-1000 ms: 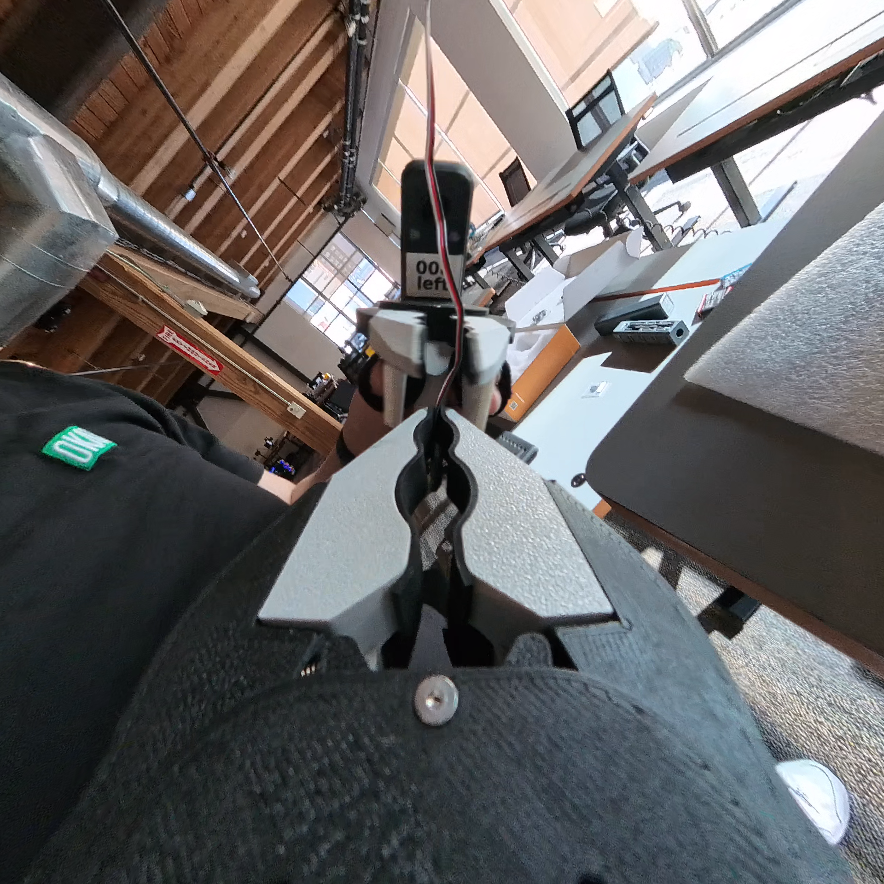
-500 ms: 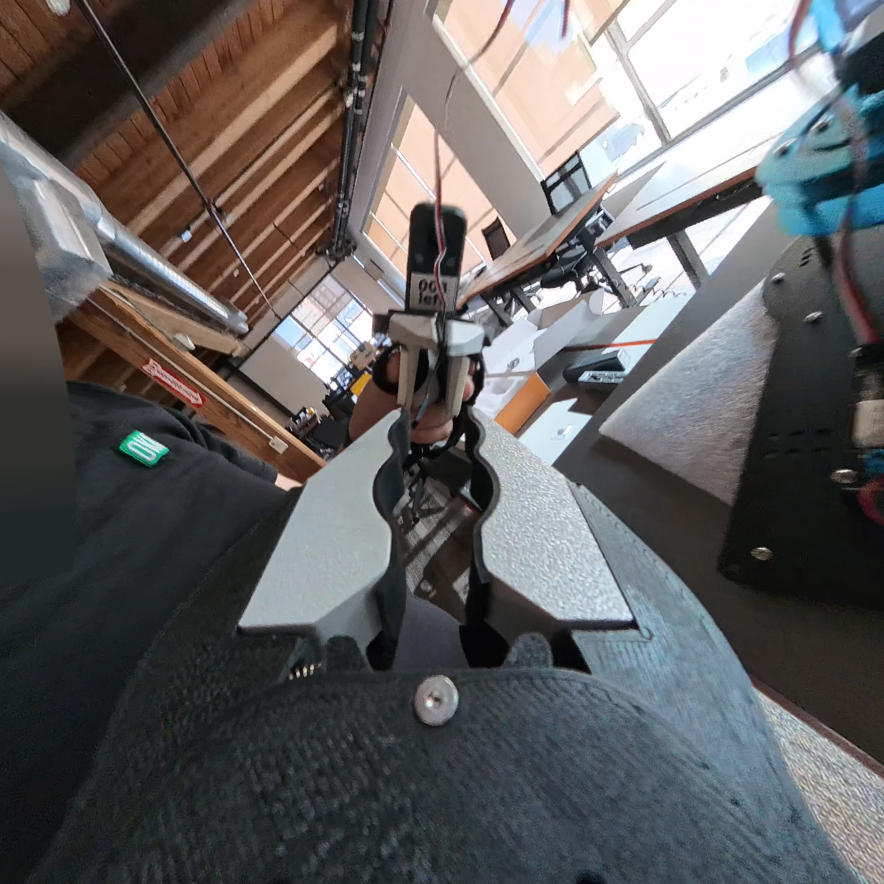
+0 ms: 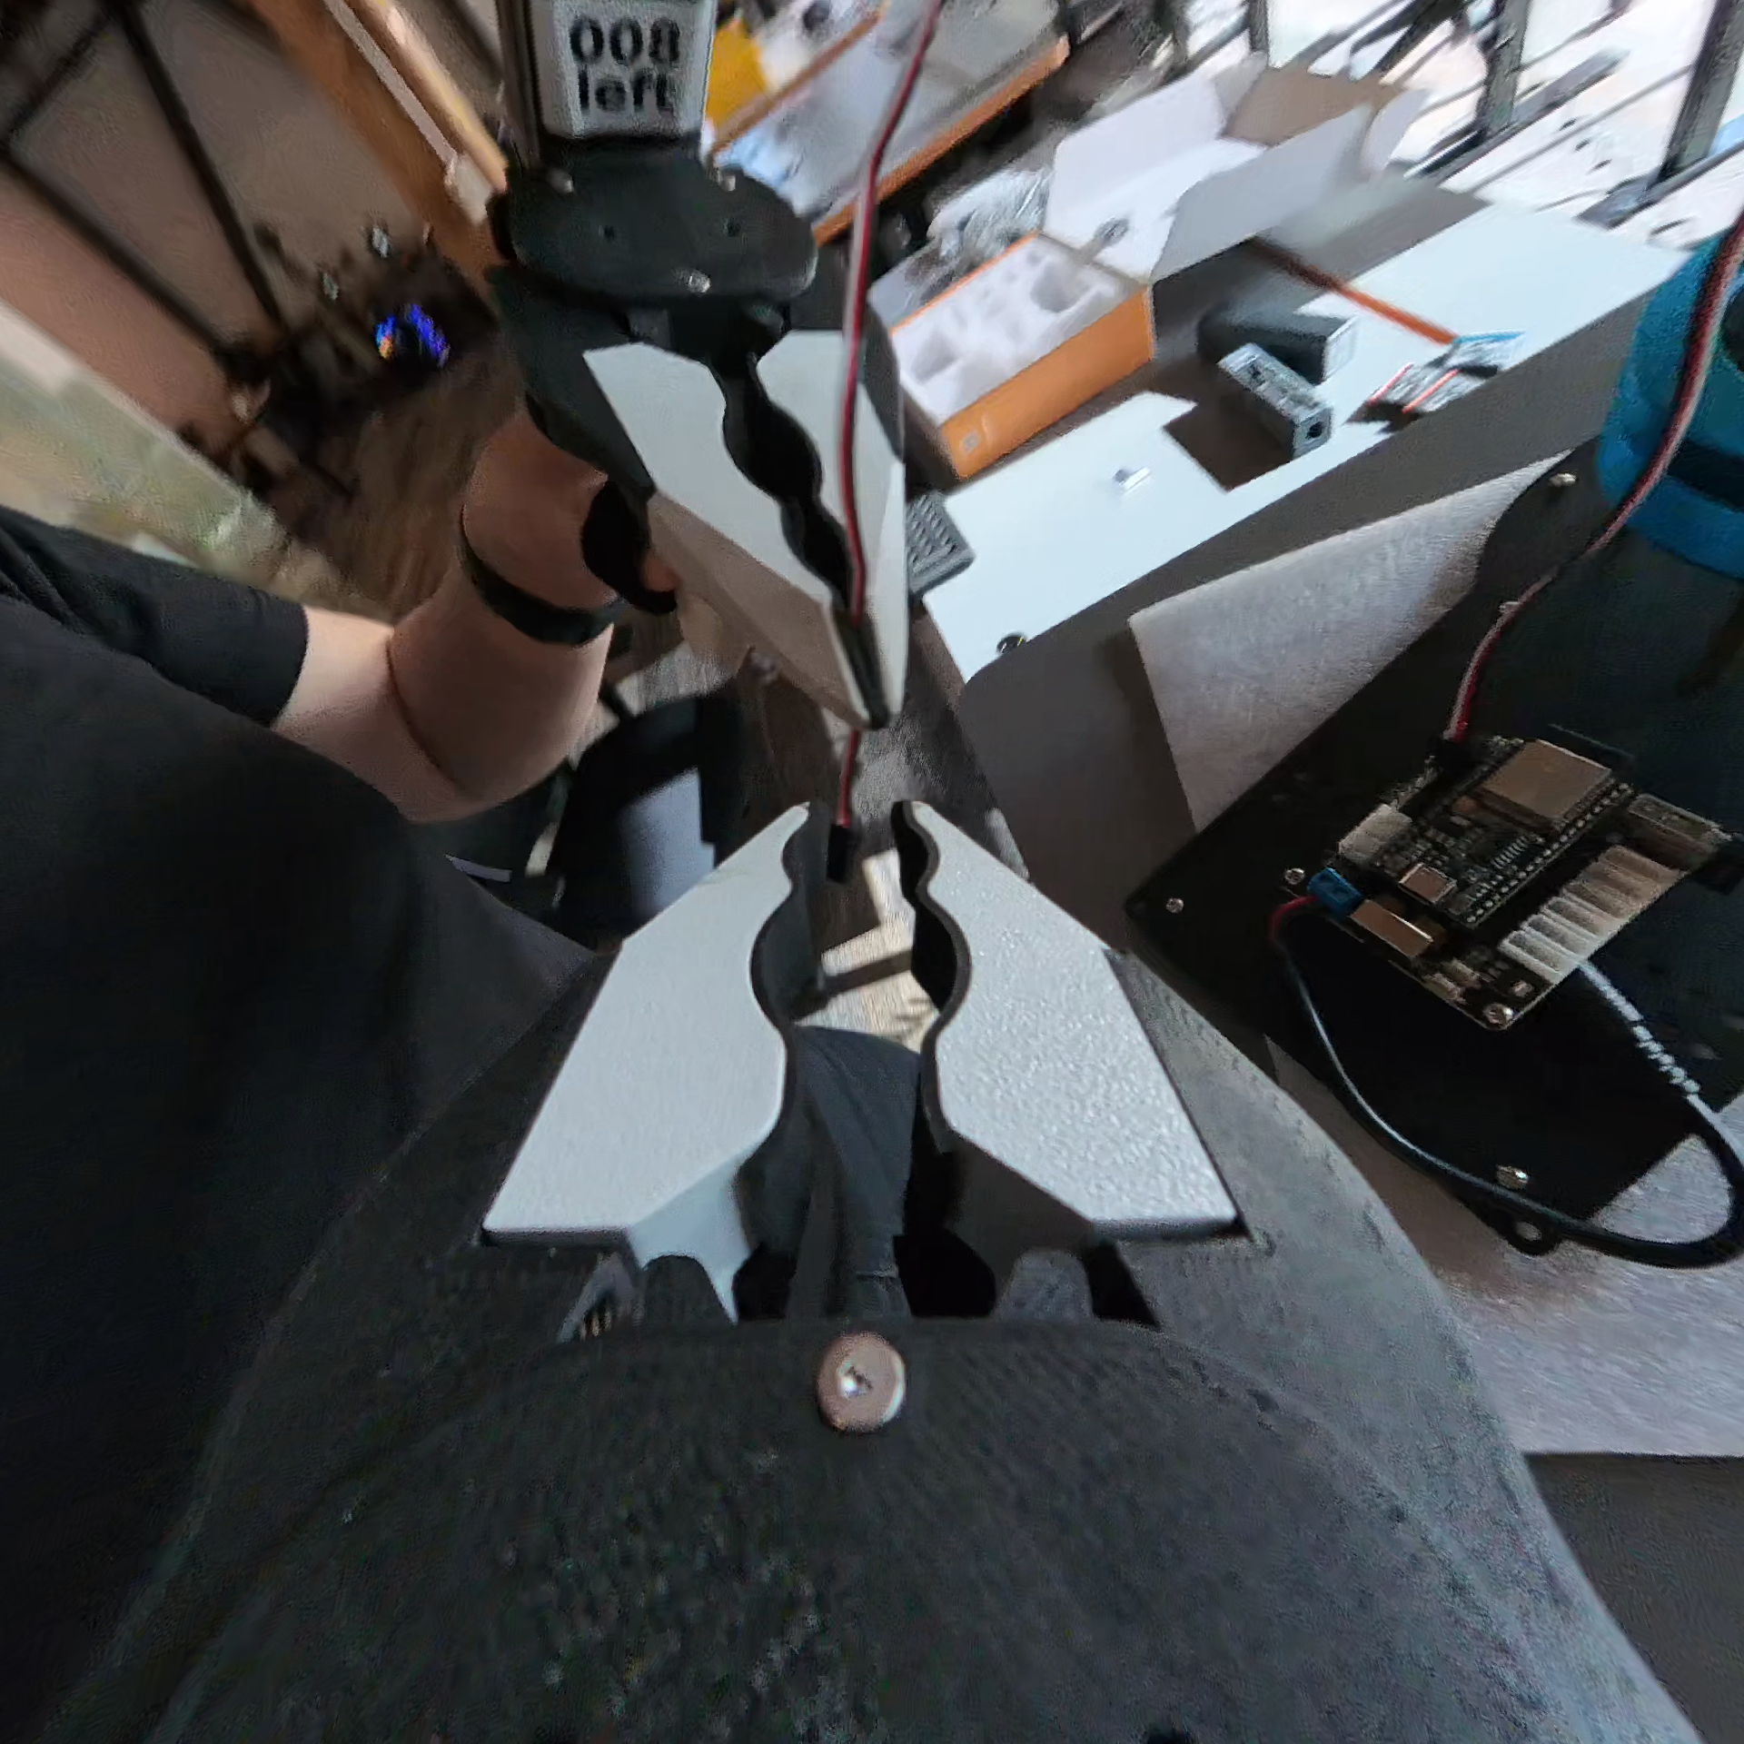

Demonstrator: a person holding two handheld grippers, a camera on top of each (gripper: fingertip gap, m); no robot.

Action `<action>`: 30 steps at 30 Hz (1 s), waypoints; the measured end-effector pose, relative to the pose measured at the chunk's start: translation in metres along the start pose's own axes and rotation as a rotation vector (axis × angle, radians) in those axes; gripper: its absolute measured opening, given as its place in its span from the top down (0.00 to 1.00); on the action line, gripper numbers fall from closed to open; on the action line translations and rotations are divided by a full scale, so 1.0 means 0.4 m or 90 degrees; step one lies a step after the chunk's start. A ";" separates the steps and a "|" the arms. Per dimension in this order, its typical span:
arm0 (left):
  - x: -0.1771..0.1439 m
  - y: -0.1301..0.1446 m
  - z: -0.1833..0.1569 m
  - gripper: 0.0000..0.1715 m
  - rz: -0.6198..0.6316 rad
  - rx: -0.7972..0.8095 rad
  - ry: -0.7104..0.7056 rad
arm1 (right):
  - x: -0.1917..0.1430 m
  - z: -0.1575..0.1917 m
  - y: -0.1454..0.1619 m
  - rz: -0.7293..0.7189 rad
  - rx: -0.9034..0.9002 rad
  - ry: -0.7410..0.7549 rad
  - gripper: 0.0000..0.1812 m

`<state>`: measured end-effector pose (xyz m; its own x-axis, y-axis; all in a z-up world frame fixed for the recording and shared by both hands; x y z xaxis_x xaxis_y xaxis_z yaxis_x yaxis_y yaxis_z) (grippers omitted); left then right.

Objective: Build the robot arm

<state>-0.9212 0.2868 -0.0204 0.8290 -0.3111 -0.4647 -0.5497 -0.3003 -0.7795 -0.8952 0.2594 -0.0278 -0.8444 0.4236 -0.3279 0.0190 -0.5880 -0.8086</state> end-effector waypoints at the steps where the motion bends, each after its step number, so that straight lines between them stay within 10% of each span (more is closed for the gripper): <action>1: 0.004 -0.006 0.000 1.00 0.001 0.009 -0.037 | -0.008 0.002 -0.004 0.018 -0.012 -0.003 0.92; 12: 0.022 -0.041 0.006 1.00 0.068 0.107 -0.345 | -0.022 -0.027 0.005 -0.014 -0.262 0.298 0.87; 30: 0.003 0.018 0.096 1.00 0.172 0.270 -0.294 | 0.114 -0.090 -0.006 -0.026 -0.067 0.466 0.95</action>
<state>-0.9201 0.3191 -0.0426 0.6789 0.1199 -0.7243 -0.7338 0.1420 -0.6643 -0.9145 0.3047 -0.0584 -0.2734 0.8162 -0.5090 0.0782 -0.5086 -0.8575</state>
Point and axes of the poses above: each gripper's, where its closed fingertips meet, x out along the fingers, y out of its underside, z = x × y across the jaws, the point moved 2 cm from there along -x, back along the fingers, and after that the axes turned 7 degrees about -y, right-handed, at the moved point
